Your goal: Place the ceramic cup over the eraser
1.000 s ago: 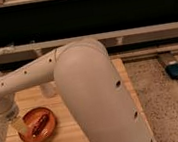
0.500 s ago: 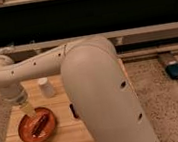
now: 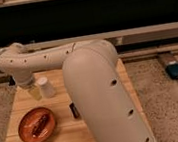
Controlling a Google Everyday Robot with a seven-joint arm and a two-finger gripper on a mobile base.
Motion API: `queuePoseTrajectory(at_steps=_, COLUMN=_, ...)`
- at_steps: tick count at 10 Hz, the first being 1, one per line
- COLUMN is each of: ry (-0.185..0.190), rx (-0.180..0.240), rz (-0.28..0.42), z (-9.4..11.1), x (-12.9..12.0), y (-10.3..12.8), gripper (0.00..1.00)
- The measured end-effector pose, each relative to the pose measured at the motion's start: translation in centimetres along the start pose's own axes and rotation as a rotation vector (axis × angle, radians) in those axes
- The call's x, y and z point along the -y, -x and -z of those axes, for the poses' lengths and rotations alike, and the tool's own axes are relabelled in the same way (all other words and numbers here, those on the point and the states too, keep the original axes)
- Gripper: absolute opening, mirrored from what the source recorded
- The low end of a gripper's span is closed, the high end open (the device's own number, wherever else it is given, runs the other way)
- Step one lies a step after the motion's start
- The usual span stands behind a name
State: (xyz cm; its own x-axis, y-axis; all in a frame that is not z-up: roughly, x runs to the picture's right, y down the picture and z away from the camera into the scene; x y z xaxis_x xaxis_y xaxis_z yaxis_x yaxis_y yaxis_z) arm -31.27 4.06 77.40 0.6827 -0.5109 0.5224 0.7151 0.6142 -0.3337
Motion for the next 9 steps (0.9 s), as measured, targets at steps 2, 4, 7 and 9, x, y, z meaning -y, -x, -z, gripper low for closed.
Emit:
queuePoseTrajectory(at_steps=2, ry=0.018, rx=-0.009, rz=-0.003, z=-1.2, x=0.8, y=-2.5, gripper=0.71)
queuePoseTrajectory(at_steps=4, ry=0.036, rx=-0.012, rz=-0.003, z=-2.0, x=1.3, y=-3.2, gripper=0.71)
queuePoseTrajectory(at_steps=7, ry=0.042, rx=-0.026, rz=-0.015, z=-2.5, x=2.1, y=-5.4, gripper=0.71)
queuePoseTrajectory(at_steps=9, ry=0.034, rx=-0.042, rz=-0.013, z=-2.6, x=2.8, y=-6.1, gripper=0.71)
